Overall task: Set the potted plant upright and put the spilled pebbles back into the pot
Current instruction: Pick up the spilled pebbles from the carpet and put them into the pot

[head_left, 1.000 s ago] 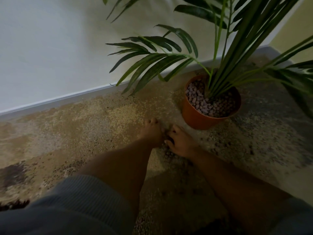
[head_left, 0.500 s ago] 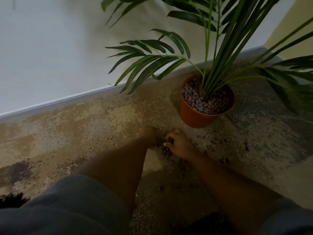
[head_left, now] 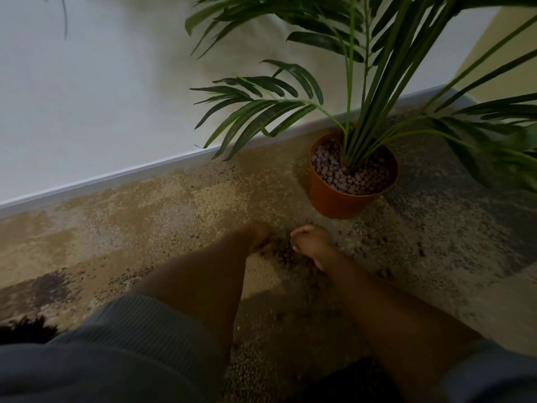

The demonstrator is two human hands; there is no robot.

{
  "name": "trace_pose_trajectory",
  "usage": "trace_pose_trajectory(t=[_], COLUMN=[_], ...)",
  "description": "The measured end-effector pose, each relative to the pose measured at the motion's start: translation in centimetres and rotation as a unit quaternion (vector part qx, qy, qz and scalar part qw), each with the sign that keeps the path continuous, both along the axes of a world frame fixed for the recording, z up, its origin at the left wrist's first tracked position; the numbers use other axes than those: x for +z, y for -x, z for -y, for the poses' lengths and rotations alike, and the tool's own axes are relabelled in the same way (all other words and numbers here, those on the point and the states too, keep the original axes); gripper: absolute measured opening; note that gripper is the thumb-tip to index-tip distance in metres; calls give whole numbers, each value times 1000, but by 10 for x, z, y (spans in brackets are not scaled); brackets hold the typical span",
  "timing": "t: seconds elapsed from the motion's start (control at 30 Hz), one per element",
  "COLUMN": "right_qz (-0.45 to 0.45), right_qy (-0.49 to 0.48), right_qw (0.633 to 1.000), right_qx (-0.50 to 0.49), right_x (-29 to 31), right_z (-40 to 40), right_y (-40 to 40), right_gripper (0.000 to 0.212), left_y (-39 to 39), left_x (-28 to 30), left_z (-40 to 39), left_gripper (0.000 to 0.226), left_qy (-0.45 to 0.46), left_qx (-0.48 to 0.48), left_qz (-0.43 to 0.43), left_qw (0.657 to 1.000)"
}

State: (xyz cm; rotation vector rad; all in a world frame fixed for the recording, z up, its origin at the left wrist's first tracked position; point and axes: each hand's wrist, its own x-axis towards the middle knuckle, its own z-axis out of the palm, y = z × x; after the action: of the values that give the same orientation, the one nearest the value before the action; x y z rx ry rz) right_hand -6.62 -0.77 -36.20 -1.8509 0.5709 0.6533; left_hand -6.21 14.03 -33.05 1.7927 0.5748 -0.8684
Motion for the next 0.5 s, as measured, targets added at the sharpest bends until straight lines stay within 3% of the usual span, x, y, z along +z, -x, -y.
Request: trace_pose_trajectory(t=[0.07, 0.23, 0.3, 0.5], right_qz=[-44, -84, -70, -9], right_qy=[-146, -425, -467, -517], right_qw=[982, 859, 833, 813], right_qx=[-109, -272, -287, -267], right_x=[7, 20, 30, 69], right_z=[1, 6, 5, -1], right_y=[-1, 5, 7, 8], right_gripper=[13, 9, 7, 18], left_y=[3, 7, 5, -13], left_x=[11, 34, 40, 56], left_z=[0, 0, 4, 16], left_gripper=[31, 34, 33, 31], left_qy=[96, 224, 264, 269], left_qx=[85, 185, 228, 327], left_qz=[-54, -75, -75, 36], left_qw=[990, 954, 934, 905])
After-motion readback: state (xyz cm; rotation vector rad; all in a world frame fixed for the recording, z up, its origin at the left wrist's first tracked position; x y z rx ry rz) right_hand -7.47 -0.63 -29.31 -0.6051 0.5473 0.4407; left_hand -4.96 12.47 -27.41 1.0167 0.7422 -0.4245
